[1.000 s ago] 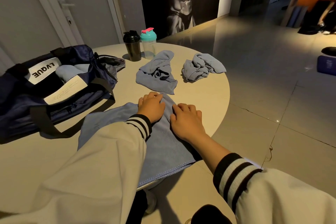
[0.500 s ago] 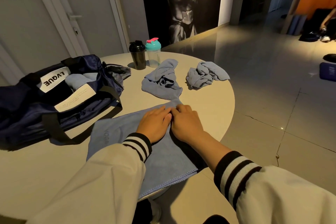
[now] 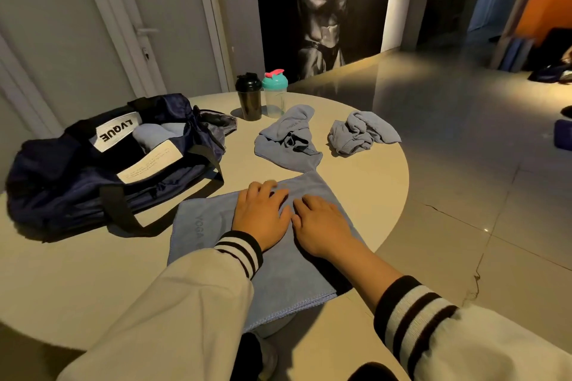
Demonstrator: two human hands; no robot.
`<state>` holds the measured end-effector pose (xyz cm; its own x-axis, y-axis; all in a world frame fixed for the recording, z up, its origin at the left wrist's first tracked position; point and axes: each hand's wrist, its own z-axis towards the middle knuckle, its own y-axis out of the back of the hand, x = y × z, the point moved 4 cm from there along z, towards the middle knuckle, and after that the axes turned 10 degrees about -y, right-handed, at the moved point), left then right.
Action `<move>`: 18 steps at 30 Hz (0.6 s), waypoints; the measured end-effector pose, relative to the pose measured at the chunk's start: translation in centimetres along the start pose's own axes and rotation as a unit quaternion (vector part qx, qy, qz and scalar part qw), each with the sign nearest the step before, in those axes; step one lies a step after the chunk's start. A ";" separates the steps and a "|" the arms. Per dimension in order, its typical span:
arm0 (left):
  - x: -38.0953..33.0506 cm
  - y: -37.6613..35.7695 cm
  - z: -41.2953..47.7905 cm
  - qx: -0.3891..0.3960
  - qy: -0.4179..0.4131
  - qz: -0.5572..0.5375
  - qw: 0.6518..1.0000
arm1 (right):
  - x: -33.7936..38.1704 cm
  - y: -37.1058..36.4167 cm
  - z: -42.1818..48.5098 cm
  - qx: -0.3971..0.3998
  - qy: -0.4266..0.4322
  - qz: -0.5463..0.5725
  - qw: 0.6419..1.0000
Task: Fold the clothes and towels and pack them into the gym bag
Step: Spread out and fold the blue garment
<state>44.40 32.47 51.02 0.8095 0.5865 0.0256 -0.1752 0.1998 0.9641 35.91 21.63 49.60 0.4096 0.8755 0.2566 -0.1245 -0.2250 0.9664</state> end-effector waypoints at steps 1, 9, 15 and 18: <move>0.1 -0.1 -0.2 0.020 0.009 -0.015 1.000 | -0.5 -0.3 -0.2 0.017 -0.008 0.003 1.000; 0.2 -0.6 -1.3 0.119 0.057 -0.049 0.990 | -2.6 0.3 -2.4 0.062 -0.085 -0.012 0.994; -5.0 1.4 -3.4 0.113 0.003 -0.068 0.991 | -2.8 1.9 -4.6 -0.065 -0.066 -0.024 0.995; -5.6 0.5 -5.0 0.154 0.025 -0.101 0.982 | -3.3 2.4 -6.6 -0.093 -0.076 -0.029 0.992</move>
<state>36.92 33.23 50.06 0.7800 0.5992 -0.1806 0.1712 0.0733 0.9825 28.27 21.07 50.99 0.5503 0.8073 0.2132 -0.2548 -0.0808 0.9636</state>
